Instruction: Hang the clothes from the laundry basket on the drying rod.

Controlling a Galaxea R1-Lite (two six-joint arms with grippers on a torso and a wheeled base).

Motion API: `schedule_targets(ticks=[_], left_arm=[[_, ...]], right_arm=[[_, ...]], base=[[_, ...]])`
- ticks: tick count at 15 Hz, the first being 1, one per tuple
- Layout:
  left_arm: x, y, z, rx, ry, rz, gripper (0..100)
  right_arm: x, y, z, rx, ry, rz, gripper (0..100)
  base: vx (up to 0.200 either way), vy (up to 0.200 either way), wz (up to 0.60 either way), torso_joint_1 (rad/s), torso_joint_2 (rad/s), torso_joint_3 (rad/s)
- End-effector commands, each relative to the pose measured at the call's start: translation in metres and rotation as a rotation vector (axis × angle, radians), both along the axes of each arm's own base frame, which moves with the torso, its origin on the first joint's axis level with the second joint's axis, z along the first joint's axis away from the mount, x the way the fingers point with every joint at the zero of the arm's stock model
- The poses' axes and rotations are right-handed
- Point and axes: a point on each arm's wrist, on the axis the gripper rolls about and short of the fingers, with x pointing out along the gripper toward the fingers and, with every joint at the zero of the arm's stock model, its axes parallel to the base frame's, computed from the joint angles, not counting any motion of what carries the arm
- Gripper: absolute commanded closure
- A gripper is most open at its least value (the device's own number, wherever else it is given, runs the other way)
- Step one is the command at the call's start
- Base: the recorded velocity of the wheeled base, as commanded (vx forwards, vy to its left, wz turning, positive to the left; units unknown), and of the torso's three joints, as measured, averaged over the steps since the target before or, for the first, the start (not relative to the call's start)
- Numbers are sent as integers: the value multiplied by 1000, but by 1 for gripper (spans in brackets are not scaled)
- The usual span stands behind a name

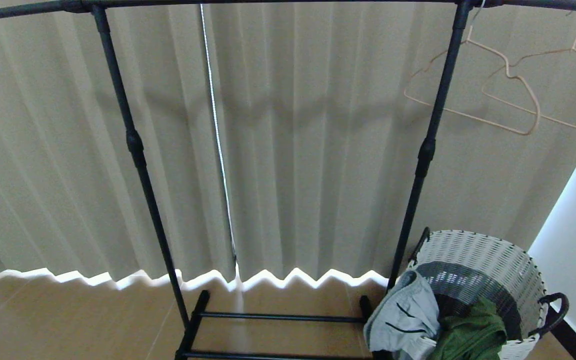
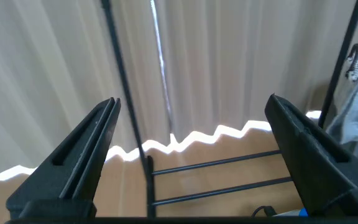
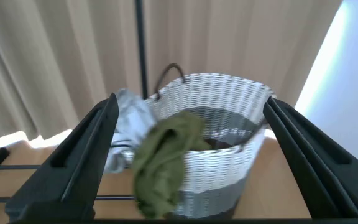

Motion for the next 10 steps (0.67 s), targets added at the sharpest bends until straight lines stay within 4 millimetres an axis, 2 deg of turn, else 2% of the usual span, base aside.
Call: schedule_targets(ticks=[1, 4, 10], left_arm=[[0, 0, 0, 0, 0, 0, 0], [0, 0, 0, 1, 0, 0, 0], [0, 0, 0, 1, 0, 0, 0]], right_arm=[[0, 0, 0, 0, -1, 0, 0], [0, 0, 0, -3, 1, 1, 0], [0, 0, 0, -18, 2, 1, 0]], base=[[0, -200, 0, 2, 7, 2], [0, -200, 0, 2, 1, 2], [0, 0, 0, 0, 0, 0]])
